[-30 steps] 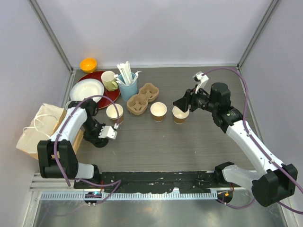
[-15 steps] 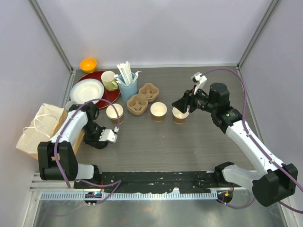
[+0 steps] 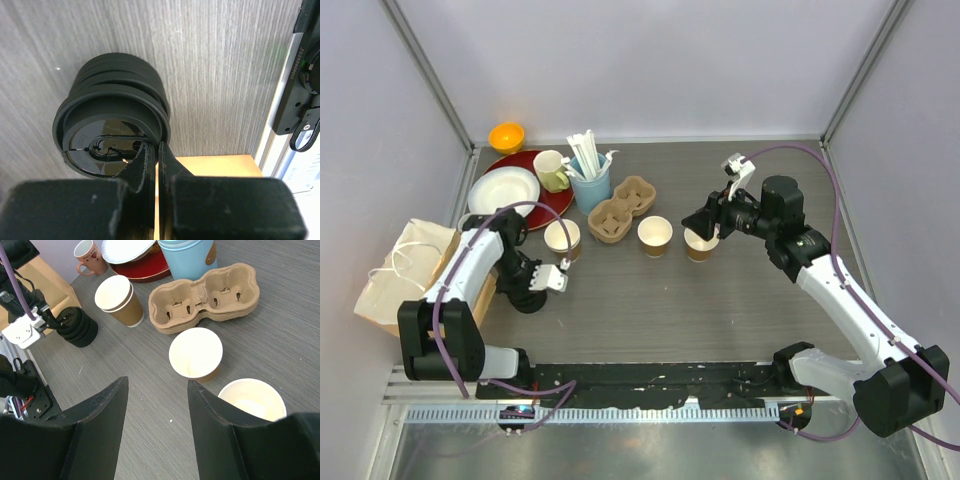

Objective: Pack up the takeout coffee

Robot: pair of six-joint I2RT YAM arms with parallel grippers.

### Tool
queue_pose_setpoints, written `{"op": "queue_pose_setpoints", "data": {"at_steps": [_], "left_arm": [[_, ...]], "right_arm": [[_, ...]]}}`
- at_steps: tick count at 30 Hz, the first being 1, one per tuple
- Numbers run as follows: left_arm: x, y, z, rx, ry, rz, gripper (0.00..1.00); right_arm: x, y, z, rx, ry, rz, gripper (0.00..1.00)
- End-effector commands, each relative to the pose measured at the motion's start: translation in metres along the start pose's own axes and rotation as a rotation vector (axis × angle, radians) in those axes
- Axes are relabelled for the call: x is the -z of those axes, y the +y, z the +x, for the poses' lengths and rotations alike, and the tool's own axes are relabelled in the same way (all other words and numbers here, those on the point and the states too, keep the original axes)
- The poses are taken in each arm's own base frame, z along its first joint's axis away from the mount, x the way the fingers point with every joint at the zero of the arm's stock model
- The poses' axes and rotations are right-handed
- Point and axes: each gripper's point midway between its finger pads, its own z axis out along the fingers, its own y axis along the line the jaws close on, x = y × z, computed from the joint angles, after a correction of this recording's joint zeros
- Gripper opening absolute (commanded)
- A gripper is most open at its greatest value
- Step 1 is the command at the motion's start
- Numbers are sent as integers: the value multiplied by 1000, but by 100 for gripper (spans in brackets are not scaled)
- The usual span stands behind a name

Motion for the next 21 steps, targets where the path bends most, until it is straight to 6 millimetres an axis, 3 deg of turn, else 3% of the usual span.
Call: {"op": "queue_pose_setpoints", "data": {"at_steps": [1,7,11,16,18,20,21], "left_arm": [[25,-4,-8,41,-16,-3,0],[35,-4,-7,42,-2,-45,0],[46,-1,-17,96,-48,-80,0],[96,16,-51,274,-195,-204,0],[117,21,-74,356,-267,-246,0],[126,26,-98,369,-264,-278,0],[131,28,-109,477,-273,-305,0]], "right_arm": [[2,8,-15,51,-42,-26,56],[1,9,-14,51,-37,-31,56],[2,9,-15,49,-38,-27,56],[2,-4,-15,28,-24,52,56],[1,-8,-16,12,-22,77,56],[1,-18,-20,-2,-28,132,56],[-1,-23,-16,-24,-6,156,56]]}}
